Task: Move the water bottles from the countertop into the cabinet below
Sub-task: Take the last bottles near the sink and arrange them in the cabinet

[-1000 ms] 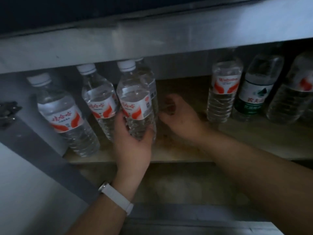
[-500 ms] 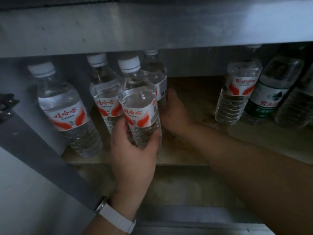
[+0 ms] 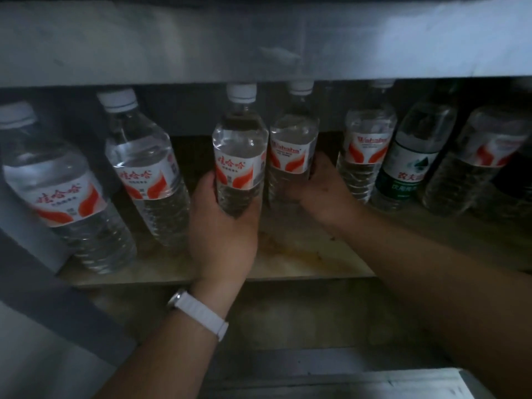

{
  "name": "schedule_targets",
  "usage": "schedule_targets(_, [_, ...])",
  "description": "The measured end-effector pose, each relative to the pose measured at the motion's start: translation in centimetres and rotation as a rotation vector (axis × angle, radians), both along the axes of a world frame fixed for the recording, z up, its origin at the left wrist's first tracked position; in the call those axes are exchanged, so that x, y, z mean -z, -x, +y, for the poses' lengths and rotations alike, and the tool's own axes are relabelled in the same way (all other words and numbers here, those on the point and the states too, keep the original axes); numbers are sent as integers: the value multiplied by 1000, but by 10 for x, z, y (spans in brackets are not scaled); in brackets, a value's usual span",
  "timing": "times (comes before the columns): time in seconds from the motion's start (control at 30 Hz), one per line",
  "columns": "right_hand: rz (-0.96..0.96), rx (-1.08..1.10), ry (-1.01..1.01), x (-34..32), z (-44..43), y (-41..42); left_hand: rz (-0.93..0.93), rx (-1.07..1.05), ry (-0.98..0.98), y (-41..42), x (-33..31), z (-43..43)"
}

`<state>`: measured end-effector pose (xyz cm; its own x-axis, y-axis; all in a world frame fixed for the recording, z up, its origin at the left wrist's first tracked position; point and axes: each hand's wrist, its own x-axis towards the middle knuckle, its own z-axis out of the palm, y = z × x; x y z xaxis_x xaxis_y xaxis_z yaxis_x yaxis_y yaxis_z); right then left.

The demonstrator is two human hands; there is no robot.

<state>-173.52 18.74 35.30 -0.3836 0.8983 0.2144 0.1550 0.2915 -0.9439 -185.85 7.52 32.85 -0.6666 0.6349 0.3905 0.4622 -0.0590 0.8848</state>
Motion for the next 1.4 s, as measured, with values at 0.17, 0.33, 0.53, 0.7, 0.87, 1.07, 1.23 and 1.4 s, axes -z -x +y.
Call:
schedule_targets(0.17, [-53, -14, -26, -3, 4, -12, -10, 14, -13, 4, -3, 27])
schedule_targets(0.33, [-161, -81, -46, -7, 6, -14, 33, 4, 48, 13, -4, 46])
schedule_targets(0.53, [-103, 59, -40, 6, 5, -9, 95, -21, 126, 12, -1, 51])
schedule_targets(0.7, [-161, 276, -95, 22, 9, 8, 110, -34, 143, 11, -3, 54])
schedule_targets(0.87, [-201, 258, -144, 21, 12, 2, 119, -66, 141, 7, -2, 56])
schedule_targets(1.07, [-214, 166, -198, 17, 12, -2, 152, -105, 145, 2, -2, 55])
schedule_targets(1.23, [-195, 153, -172, 13, 2, -6, 142, -121, 136, -2, -3, 54])
schedule_targets(1.4, [-172, 149, -125, 16, -14, -11, 105, -51, 103, -2, 1, 44])
